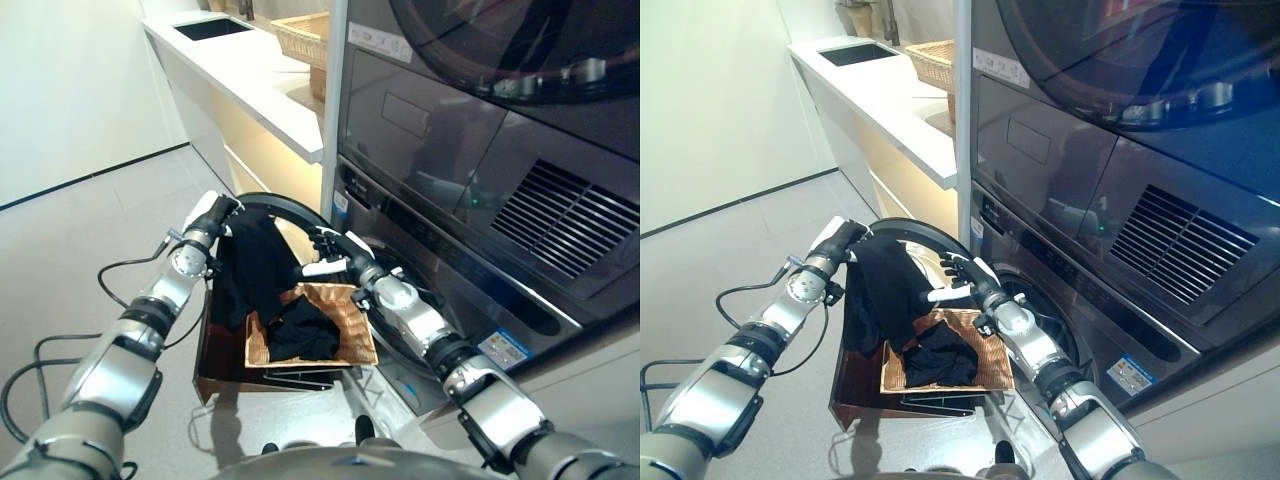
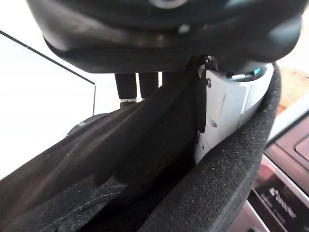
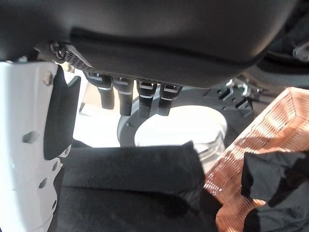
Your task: Pick up the clothes and place them into the washing machine
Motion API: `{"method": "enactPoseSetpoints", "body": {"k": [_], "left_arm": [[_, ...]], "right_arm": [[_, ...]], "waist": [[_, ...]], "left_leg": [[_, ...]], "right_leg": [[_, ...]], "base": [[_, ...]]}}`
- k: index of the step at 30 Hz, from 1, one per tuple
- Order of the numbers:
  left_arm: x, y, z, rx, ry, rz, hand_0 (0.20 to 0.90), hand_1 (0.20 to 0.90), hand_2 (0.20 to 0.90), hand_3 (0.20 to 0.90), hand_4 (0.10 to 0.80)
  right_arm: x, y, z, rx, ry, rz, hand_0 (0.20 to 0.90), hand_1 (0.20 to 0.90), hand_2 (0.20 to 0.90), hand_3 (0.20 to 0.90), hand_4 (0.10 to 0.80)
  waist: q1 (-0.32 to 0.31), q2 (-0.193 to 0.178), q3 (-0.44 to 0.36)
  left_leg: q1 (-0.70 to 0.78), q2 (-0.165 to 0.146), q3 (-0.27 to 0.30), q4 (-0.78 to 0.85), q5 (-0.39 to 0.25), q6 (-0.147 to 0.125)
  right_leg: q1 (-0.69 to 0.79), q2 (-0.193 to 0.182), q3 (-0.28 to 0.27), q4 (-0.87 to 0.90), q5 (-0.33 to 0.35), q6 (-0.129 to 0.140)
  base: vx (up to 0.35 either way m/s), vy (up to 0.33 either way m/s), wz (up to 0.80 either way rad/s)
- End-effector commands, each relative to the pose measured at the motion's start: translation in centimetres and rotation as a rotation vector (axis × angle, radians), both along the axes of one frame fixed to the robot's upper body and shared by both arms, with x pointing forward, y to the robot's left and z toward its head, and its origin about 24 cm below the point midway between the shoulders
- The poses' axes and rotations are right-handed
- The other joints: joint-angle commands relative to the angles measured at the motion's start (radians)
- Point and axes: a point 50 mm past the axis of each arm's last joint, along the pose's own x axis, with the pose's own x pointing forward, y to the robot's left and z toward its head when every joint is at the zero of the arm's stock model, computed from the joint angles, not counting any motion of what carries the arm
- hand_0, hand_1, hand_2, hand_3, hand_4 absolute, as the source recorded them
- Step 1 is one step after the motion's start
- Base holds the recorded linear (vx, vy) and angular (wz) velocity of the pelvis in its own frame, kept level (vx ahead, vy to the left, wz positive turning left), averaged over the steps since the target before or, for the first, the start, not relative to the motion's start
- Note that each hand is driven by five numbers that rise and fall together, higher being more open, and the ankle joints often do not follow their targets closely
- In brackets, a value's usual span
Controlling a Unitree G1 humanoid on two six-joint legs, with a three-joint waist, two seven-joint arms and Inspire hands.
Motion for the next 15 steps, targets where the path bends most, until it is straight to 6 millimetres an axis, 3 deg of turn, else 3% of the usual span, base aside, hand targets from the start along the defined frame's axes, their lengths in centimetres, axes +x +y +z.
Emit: {"method": "enactPoseSetpoints", "body": {"k": [1, 15], "left_arm": [[3.4, -3.5, 9.0, -0.012, -0.324, -0.129, 0.2, 0.2, 0.2, 0.2, 0.3], [3.1, -6.6, 9.3, -0.068, -0.344, -0.236, 0.2, 0.2, 0.2, 0.2, 0.3]], "right_arm": [[2.9, 3.0, 4.7, 0.087, -0.149, 0.059, 0.9, 0.9, 0.9, 0.9, 0.8], [2.5, 5.5, 4.6, 0.105, -0.114, 0.148, 0.9, 0.9, 0.9, 0.9, 0.8]], "waist": [[0.018, -0.019, -0.098], [0.022, -0.019, -0.095]], "left_leg": [[-0.091, -0.019, -0.007, 0.088, -0.066, -0.016], [-0.094, -0.018, -0.007, 0.09, -0.066, -0.016]], "right_leg": [[0.004, -0.048, 0.012, 0.062, -0.123, 0.031], [0.002, -0.047, 0.013, 0.059, -0.12, 0.029]], "base": [[0.0, 0.0, 0.0], [0.0, 0.0, 0.0]]}}
